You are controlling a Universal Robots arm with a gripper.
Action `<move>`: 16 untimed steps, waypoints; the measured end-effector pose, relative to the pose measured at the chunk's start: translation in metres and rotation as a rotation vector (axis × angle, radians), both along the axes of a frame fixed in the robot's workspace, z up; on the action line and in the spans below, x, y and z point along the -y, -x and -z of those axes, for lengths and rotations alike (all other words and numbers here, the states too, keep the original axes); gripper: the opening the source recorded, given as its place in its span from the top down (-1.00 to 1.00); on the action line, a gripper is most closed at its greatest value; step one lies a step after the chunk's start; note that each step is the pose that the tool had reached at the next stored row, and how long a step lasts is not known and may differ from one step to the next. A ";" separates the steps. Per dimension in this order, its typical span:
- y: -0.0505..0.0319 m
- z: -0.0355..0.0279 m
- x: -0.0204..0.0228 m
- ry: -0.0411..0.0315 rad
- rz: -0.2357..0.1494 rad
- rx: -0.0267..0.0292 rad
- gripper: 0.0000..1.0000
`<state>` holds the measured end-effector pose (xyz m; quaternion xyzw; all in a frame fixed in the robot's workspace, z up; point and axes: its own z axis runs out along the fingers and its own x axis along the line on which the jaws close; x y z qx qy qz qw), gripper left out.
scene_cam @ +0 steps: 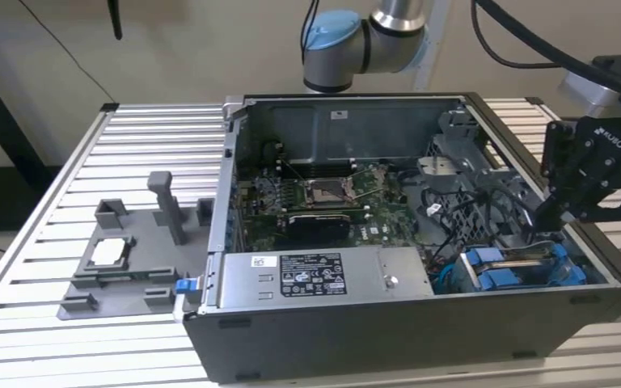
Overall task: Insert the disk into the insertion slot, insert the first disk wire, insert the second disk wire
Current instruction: 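Insert the first disk wire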
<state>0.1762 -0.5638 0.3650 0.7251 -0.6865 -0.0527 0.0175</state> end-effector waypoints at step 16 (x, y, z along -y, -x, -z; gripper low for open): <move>-0.0015 0.0137 0.0008 0.0054 0.058 0.0000 0.62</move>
